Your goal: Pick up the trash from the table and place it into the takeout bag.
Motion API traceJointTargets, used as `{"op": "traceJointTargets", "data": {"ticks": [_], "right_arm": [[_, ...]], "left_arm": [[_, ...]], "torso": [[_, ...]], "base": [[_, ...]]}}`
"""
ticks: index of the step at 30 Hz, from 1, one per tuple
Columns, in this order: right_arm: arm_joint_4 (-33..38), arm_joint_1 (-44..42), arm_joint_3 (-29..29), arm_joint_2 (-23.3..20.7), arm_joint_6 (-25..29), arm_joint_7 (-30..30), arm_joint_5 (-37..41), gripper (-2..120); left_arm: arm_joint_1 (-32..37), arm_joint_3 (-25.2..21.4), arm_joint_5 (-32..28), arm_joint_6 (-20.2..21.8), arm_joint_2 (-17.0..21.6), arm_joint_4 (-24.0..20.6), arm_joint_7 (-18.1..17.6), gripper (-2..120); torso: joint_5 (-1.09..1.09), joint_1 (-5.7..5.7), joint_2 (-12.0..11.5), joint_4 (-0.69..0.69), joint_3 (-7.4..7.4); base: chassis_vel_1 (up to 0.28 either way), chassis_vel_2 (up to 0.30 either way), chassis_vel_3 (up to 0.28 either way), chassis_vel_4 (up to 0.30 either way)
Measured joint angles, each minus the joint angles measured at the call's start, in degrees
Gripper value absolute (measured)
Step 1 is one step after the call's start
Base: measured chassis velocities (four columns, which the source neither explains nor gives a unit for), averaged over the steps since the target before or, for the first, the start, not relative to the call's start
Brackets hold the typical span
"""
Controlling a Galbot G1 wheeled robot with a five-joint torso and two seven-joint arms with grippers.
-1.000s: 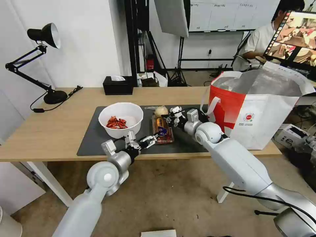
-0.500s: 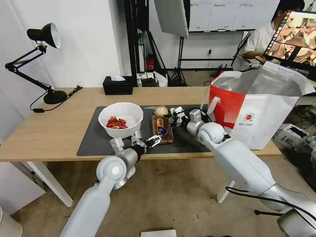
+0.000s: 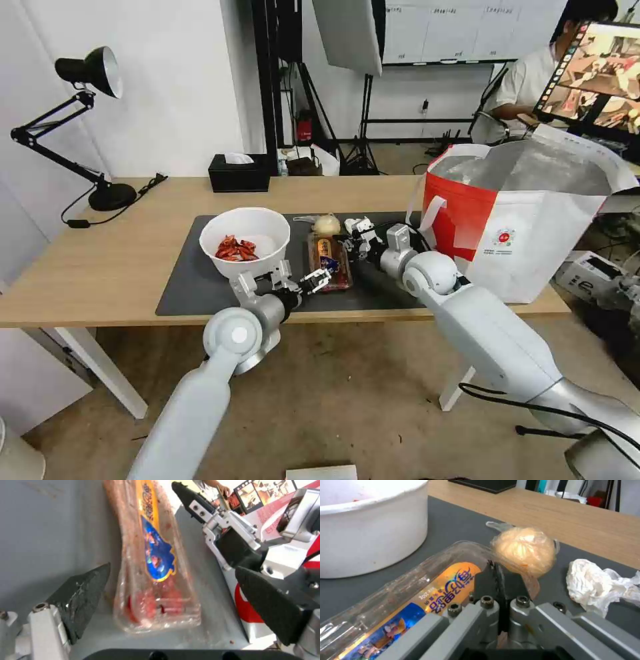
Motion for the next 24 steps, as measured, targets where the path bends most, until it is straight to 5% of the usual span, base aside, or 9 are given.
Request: {"op": "traceJointTargets", "data": {"ticks": [8,24], "right_arm": [[0.07,-0.28,0.38,-0.09,0.11,0.00,0.17,0],[0.54,-1.07,1.01,-0.23,0.31,-0.15,0.24,0]], "left_arm": [[-0.59,0.72,-0.25,0.36,-0.67,0.46,-1.59,96],[-1.29,1.00,-0.85,0.27,0.19,1.21,-2.41,38]], "torso": [[0.00,0.00,0.00,0.00,0.00],[0.00,0.00,0.01,0.00,0.00]], "base": [[0.000,0.000,0.000,0.000],[0.000,0.000,0.000,0.000]]}}
